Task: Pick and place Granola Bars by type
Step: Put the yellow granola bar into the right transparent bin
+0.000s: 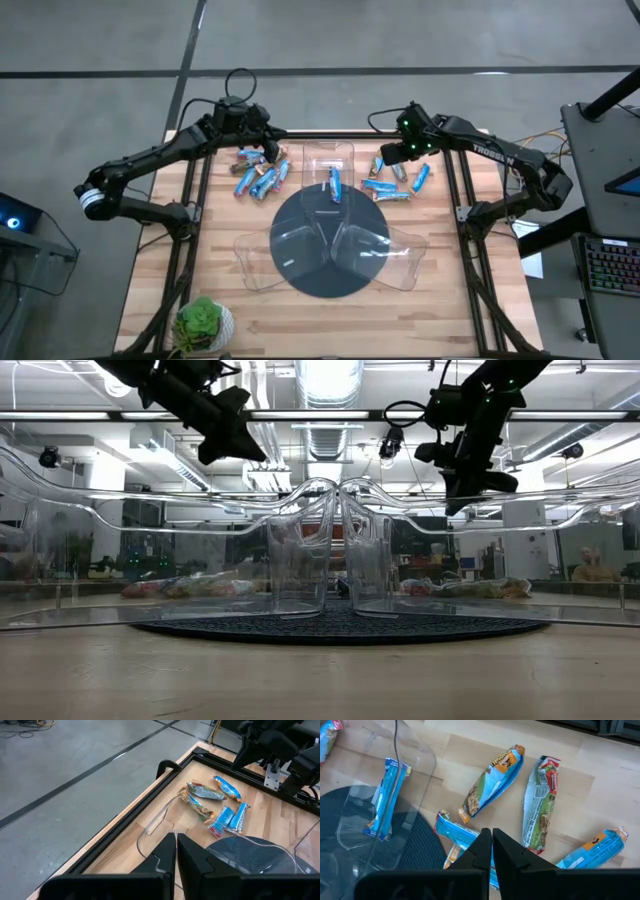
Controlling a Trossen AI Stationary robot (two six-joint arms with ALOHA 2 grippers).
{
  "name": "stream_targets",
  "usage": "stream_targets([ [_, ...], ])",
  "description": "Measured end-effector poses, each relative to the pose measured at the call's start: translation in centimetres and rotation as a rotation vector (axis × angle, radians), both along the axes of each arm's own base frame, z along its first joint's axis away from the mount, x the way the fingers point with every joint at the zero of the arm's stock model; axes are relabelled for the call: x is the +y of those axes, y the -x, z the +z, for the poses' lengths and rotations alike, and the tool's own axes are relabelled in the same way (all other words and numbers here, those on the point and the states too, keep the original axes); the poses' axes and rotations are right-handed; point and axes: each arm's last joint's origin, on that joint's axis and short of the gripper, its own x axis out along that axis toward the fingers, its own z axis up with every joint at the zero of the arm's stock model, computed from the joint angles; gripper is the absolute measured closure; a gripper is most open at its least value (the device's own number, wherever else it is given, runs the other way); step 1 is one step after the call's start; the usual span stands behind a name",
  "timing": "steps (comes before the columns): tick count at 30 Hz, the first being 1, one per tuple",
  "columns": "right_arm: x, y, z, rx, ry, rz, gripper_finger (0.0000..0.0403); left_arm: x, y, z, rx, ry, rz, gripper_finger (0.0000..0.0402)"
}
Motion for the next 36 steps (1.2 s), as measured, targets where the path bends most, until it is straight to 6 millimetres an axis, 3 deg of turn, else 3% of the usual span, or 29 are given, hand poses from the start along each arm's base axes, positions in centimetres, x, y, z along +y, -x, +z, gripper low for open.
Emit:
stream_targets([
  [36,0.01,0.01,-0.03,0.001,0.0,0.001,0.0394,-0.01,-0.01,0.01,-0.007,0.012,0.006,0.0401],
])
